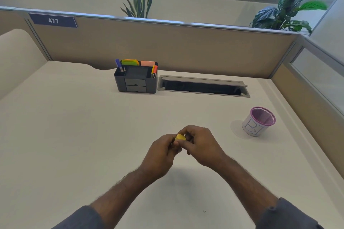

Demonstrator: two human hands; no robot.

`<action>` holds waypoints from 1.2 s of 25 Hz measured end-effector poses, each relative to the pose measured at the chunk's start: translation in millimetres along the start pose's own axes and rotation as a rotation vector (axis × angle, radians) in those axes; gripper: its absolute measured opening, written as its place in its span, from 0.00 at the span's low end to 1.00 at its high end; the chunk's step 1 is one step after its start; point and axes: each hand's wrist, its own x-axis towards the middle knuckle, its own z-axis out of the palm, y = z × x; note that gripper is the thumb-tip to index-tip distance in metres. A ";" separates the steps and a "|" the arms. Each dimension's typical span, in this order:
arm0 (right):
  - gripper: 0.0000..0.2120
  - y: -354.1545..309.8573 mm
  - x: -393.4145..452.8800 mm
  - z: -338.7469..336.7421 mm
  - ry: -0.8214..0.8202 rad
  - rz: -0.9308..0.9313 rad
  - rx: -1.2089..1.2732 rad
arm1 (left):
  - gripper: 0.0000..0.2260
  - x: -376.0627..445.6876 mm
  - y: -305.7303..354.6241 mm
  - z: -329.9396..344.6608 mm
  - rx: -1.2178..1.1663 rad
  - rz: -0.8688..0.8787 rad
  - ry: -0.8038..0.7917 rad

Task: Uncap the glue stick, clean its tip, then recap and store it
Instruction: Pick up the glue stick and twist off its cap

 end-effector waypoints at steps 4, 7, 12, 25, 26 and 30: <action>0.05 -0.7 -1.6 0.8 0.025 -0.014 -0.033 | 0.10 1.1 -4.3 1.2 -0.005 -0.026 0.003; 0.05 0.5 -0.3 -4.2 -0.047 -0.001 -0.034 | 0.12 0.2 -6.3 1.8 0.011 -0.036 -0.034; 0.05 1.0 -1.1 -1.8 -0.016 -0.006 -0.050 | 0.11 0.9 -8.3 4.4 -0.009 -0.051 -0.024; 0.12 14.0 3.1 -15.8 -0.066 0.157 0.362 | 0.10 -4.7 -25.8 2.1 0.000 -0.147 0.037; 0.13 18.7 2.1 -14.2 -0.060 0.175 0.401 | 0.11 -5.0 -26.9 1.7 -0.012 -0.160 0.045; 0.11 41.0 -1.2 -2.0 -0.035 0.219 0.438 | 0.11 -8.2 -33.3 0.5 -0.037 -0.214 0.064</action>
